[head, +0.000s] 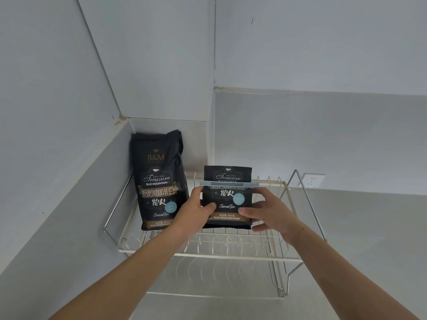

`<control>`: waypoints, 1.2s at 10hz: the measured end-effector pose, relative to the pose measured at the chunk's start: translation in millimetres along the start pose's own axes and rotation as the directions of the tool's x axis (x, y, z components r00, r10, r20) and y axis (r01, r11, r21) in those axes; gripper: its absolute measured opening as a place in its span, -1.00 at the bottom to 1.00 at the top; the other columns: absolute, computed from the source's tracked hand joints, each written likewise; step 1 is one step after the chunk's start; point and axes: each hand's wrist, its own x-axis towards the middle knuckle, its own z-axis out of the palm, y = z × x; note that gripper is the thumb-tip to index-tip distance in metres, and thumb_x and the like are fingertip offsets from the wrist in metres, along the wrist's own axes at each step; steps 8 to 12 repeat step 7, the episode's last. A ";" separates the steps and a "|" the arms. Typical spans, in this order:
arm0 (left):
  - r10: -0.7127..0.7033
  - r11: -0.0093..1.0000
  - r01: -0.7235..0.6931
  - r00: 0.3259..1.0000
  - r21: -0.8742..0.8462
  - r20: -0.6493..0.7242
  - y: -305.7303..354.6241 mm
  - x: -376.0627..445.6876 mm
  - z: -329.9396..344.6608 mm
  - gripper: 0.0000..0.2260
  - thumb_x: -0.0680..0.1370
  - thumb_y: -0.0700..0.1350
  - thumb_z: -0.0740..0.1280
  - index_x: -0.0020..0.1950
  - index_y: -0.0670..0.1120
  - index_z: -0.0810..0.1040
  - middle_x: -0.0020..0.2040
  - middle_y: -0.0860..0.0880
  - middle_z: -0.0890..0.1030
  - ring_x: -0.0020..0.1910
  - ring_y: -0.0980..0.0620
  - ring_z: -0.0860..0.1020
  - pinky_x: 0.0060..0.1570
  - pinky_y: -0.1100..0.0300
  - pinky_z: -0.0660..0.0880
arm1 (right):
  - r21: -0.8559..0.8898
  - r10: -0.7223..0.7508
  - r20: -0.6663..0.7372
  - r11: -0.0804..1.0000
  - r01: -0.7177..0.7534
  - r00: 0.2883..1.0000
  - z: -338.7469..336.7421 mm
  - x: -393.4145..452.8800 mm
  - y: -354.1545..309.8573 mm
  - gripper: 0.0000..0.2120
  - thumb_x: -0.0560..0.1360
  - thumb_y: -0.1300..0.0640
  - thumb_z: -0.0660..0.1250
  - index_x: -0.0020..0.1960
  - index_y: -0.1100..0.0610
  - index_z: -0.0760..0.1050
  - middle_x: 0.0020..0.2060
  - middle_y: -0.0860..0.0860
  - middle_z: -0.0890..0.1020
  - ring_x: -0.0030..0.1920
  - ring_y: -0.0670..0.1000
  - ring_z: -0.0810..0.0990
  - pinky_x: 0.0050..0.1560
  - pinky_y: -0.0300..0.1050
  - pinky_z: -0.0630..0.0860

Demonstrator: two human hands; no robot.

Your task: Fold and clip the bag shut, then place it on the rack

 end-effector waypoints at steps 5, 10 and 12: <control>0.063 0.997 -0.065 0.997 -0.044 -0.055 -0.5 -10.6 0.5 -0.54 0.56 -0.04 0.35 0.42 0.09 0.27 0.11 0.08 0.52 -0.07 0.18 0.55 -0.22 0.32 0.52 | -0.096 -0.018 -0.116 0.995 0.006 0.993 3.1 -16.8 -14.6 -0.39 0.45 -0.03 0.47 0.42 -0.01 0.31 0.10 0.00 0.67 0.05 0.06 0.63 -0.10 -0.09 0.64; 0.140 0.986 -0.154 0.969 -0.058 -0.204 7.9 -27.9 -2.1 -0.52 0.52 -0.06 0.40 0.39 0.10 0.31 0.18 0.10 0.45 0.12 0.10 0.49 -0.17 0.32 0.48 | -0.262 -0.113 -0.227 0.964 0.052 0.967 -8.1 -32.3 -21.4 -0.37 0.44 -0.13 0.43 0.44 0.01 0.33 0.25 0.00 0.58 0.18 0.06 0.57 0.20 0.10 0.58; 0.140 0.986 -0.154 0.969 -0.058 -0.204 7.9 -27.9 -2.1 -0.52 0.52 -0.06 0.40 0.39 0.10 0.31 0.18 0.10 0.45 0.12 0.10 0.49 -0.17 0.32 0.48 | -0.262 -0.113 -0.227 0.964 0.052 0.967 -8.1 -32.3 -21.4 -0.37 0.44 -0.13 0.43 0.44 0.01 0.33 0.25 0.00 0.58 0.18 0.06 0.57 0.20 0.10 0.58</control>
